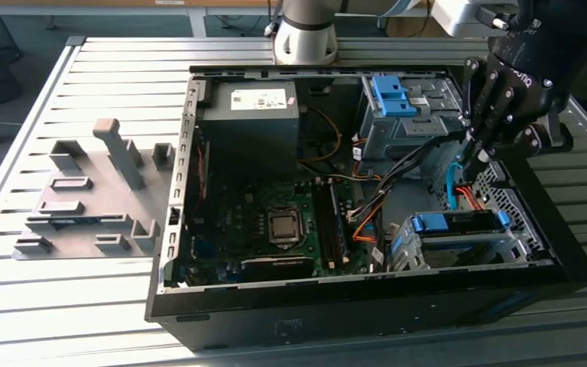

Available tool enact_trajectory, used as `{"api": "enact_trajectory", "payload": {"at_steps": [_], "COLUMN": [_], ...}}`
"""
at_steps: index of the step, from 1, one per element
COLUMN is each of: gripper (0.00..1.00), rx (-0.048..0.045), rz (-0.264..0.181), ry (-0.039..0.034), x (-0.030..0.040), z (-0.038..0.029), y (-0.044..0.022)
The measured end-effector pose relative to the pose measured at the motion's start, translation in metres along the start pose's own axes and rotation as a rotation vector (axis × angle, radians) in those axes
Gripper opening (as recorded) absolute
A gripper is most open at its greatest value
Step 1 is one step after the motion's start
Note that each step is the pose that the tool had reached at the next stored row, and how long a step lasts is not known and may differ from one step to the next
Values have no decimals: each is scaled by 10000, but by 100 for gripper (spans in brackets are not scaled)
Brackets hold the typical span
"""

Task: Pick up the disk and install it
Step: 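Insert the second disk wire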

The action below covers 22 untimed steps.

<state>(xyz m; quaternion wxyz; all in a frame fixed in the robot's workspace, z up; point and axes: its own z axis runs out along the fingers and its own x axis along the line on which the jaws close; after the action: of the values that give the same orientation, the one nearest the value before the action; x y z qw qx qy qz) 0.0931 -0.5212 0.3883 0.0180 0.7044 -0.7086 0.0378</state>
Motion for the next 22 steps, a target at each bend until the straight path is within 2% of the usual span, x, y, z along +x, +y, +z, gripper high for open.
{"api": "enact_trajectory", "payload": {"at_steps": [3, 4, 10, 13, 15, 20, 21, 22], "gripper": [19, 25, 25, 25, 25, 25, 24, 17], "rx": [-4, -4, -21, -41, -42, -40, -40, -40], "rz": [-1, -2, -4, -5, -5, -11, -11, -12], "ry": [35, 46, 69, 75, 113, 276, 302, 330], "x": [-15, -21, -43, -48, -51, -55, -56, -57], "z": [9, 12, 44, 98, 129, 189, 202, 216], "y": [-3, -5, -30, -44, -46, -50, -50, -51]}}
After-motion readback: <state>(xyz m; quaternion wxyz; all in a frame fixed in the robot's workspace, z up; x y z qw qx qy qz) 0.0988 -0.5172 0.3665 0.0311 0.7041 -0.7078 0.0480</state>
